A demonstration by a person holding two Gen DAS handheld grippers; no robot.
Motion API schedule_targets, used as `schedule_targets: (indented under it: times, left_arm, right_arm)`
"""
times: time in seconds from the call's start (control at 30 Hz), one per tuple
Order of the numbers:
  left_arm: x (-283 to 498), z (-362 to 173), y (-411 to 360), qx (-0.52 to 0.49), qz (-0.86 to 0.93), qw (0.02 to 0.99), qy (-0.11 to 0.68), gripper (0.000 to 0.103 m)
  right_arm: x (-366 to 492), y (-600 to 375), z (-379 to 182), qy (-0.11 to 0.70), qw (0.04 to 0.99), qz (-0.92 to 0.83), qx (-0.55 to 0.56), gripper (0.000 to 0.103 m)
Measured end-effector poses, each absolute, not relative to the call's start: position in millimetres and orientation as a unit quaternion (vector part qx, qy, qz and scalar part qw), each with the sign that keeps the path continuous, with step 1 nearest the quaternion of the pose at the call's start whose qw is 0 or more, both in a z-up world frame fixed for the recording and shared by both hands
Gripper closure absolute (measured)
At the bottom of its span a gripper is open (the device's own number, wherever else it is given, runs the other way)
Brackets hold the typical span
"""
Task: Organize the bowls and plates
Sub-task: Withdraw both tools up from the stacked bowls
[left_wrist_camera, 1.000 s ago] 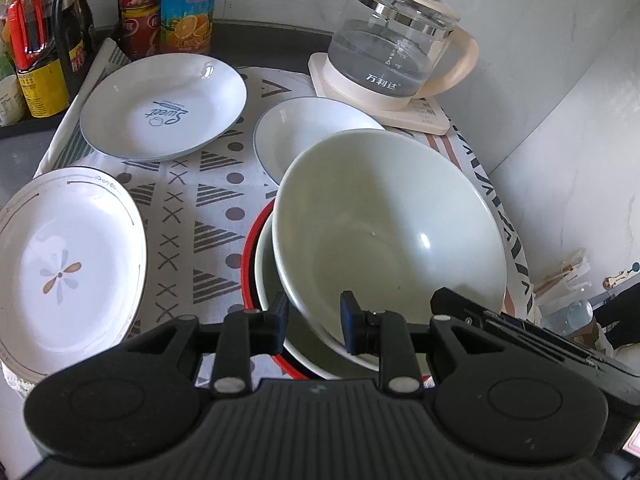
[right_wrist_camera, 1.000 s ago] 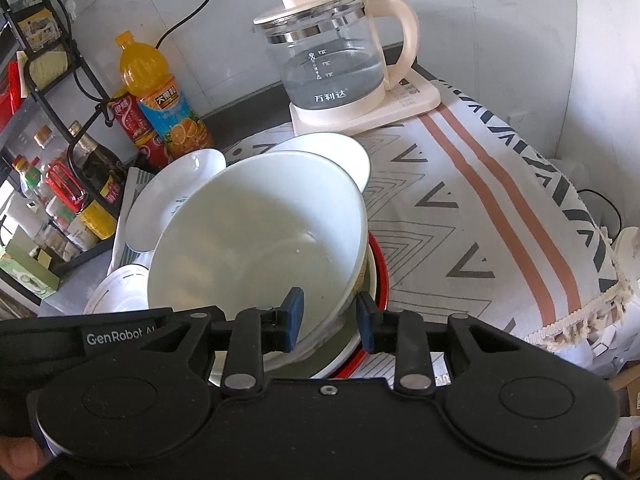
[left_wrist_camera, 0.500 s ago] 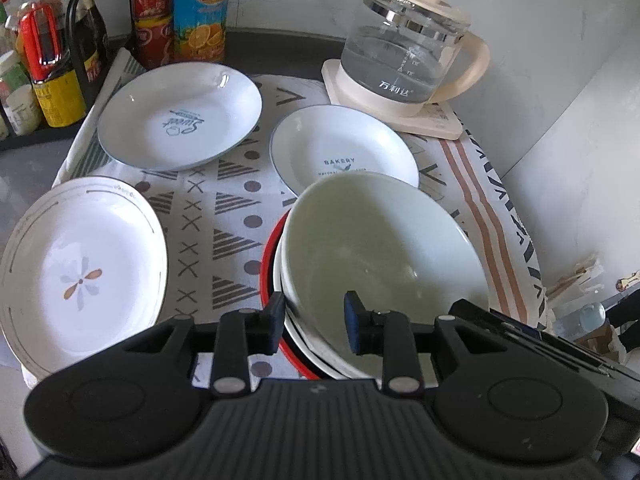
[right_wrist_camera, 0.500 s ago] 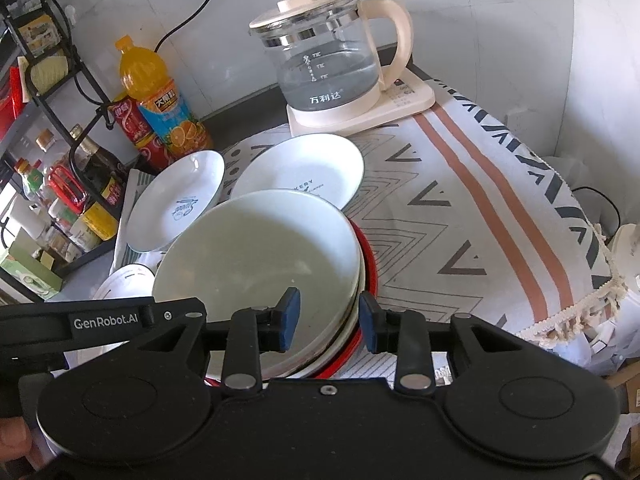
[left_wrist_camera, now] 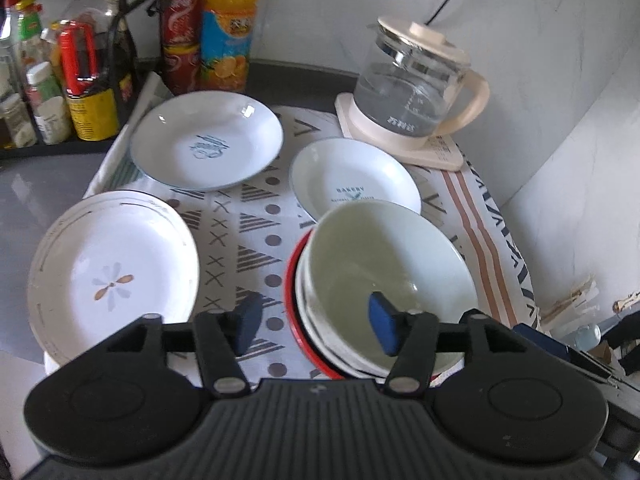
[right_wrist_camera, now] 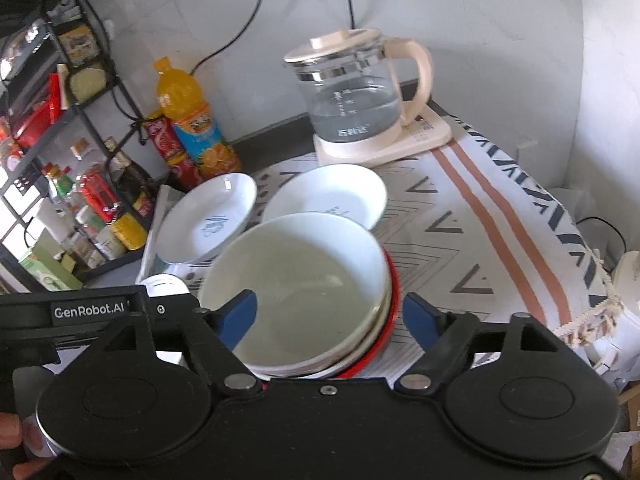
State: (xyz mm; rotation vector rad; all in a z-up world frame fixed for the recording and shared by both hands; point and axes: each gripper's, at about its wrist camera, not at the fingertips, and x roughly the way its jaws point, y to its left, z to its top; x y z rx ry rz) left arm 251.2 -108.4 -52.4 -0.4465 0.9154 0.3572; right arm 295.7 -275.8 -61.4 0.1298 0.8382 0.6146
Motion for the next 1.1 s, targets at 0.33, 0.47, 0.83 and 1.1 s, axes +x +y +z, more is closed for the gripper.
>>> schedule_targets:
  times: [0.33, 0.47, 0.83, 1.1]
  left_arm:
    - [208.1, -42.2, -84.9, -0.227, 0.218, 0.847, 0.428, 0.028]
    - [191.1, -39.3, -67.1, -0.241, 0.240, 0.841, 0.421, 0.021]
    - [162.9, -34.3, -29.0, -0.246, 0.278, 0.833, 0.409, 0.016]
    - [166.0, -39.5, -1.8, -0.240, 0.261, 0.839, 0.413, 0.011]
  right_arm:
    - [275.4, -240.5, -51.5, 0.402, 0.851, 0.335, 0.053, 0.008]
    - [270.1, -229.0, -49.8, 0.405, 0.846, 0.344, 0.048, 0.006]
    - [271.4, -201.7, -38.5, 0.398, 0.843, 0.360, 0.043, 0.001]
    - [280.1, -180.4, -30.3, 0.398, 0.845, 0.356, 0.027, 0.000]
